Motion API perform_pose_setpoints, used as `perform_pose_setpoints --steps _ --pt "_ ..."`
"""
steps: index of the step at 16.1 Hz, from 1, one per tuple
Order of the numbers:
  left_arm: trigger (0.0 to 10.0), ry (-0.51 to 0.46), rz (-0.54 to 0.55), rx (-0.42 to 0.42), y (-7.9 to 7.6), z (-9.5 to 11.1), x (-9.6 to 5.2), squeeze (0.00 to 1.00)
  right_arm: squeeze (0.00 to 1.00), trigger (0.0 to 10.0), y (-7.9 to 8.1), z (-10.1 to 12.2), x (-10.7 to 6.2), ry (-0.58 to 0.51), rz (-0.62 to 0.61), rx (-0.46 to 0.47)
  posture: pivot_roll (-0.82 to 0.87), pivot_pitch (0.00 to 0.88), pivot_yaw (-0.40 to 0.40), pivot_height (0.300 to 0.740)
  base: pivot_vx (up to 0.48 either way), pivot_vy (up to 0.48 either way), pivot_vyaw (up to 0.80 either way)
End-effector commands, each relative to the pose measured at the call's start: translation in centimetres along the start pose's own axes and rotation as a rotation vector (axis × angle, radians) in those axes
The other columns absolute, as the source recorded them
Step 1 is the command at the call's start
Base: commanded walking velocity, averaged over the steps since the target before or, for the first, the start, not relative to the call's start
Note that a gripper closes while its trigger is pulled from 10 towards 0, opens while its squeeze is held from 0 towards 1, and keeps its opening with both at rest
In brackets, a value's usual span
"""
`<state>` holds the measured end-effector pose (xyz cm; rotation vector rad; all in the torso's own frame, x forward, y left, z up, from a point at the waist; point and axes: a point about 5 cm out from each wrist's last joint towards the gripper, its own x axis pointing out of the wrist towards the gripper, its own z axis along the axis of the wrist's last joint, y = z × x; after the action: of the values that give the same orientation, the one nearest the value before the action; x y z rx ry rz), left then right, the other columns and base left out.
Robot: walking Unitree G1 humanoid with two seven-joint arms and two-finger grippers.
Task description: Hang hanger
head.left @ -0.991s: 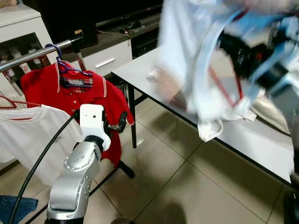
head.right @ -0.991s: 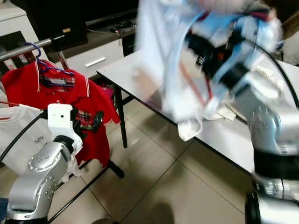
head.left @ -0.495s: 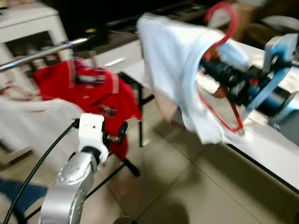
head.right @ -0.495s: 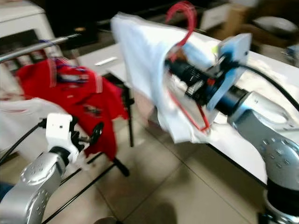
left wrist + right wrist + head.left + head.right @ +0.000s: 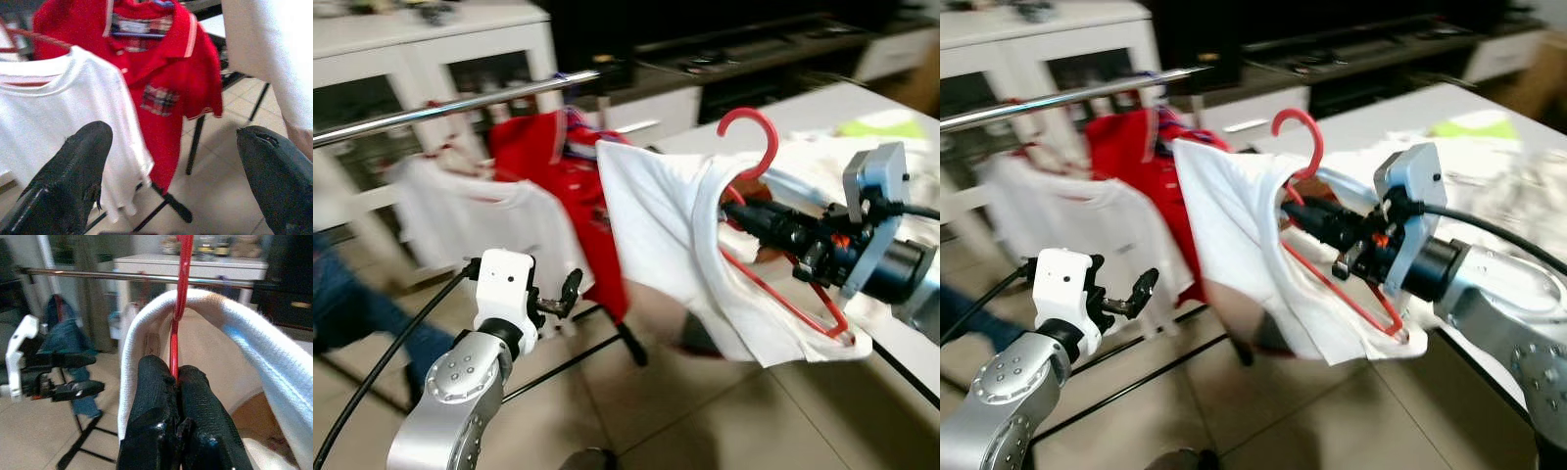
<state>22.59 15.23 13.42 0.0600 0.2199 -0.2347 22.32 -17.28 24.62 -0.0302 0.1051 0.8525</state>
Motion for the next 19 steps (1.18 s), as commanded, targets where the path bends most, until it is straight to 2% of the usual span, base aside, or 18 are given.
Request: perform_pose_setpoints --steps 1,4,6,7,8,10,12,16,19 --pt "10.0 -0.002 -0.004 0.018 0.0 0.0 0.0 0.0 0.0 10.0 0.5 -0.2 0.1 0.001 0.027 -0.019 -0.04 0.0 0.061 0.74 0.0 0.0 0.8" --pt "10.0 0.007 0.011 0.001 0.4 -1.0 0.2 0.0 0.0 10.0 0.5 -3.9 1.1 0.01 -0.081 0.063 -0.04 0.0 0.075 0.74 0.0 0.0 0.8" --pt "10.0 0.02 0.022 -0.003 0.6 -1.7 0.2 0.0 0.0 10.0 0.7 -5.5 1.5 0.041 -0.115 0.068 -0.04 0.0 0.075 0.74 0.0 0.0 0.8" --pt "10.0 0.039 0.026 -0.002 0.6 -2.3 0.2 0.0 0.0 10.0 0.8 -7.4 2.2 0.068 -0.163 0.097 -0.05 0.0 0.071 0.74 0.0 0.0 0.8" --pt "10.0 0.047 0.027 0.001 0.5 -2.7 0.3 0.0 0.0 10.0 1.2 -9.0 2.8 0.07 -0.188 0.146 -0.04 0.0 0.069 0.74 0.0 0.0 0.8" --pt "10.0 0.054 0.051 0.004 0.6 -3.3 0.6 0.0 0.0 10.0 2.1 -11.3 3.3 0.121 -0.19 0.152 -0.04 0.0 0.064 0.74 0.0 0.0 0.8" --pt "10.0 0.045 0.04 -0.031 0.1 -3.4 0.5 0.0 0.0 10.0 2.6 -11.3 3.5 0.115 -0.171 0.149 -0.05 0.0 0.066 0.74 0.0 0.0 0.8" --pt "10.0 0.018 0.055 -0.037 0.1 -3.2 1.0 0.0 0.0 10.0 2.0 -11.4 4.1 0.104 -0.172 0.105 -0.06 0.0 0.044 0.74 0.0 0.0 0.8" --pt "10.0 0.013 0.04 -0.046 -0.4 -3.1 1.0 0.0 0.0 10.0 1.7 -10.9 3.9 0.095 -0.172 0.104 -0.06 0.0 0.046 0.74 0.0 0.0 0.8"
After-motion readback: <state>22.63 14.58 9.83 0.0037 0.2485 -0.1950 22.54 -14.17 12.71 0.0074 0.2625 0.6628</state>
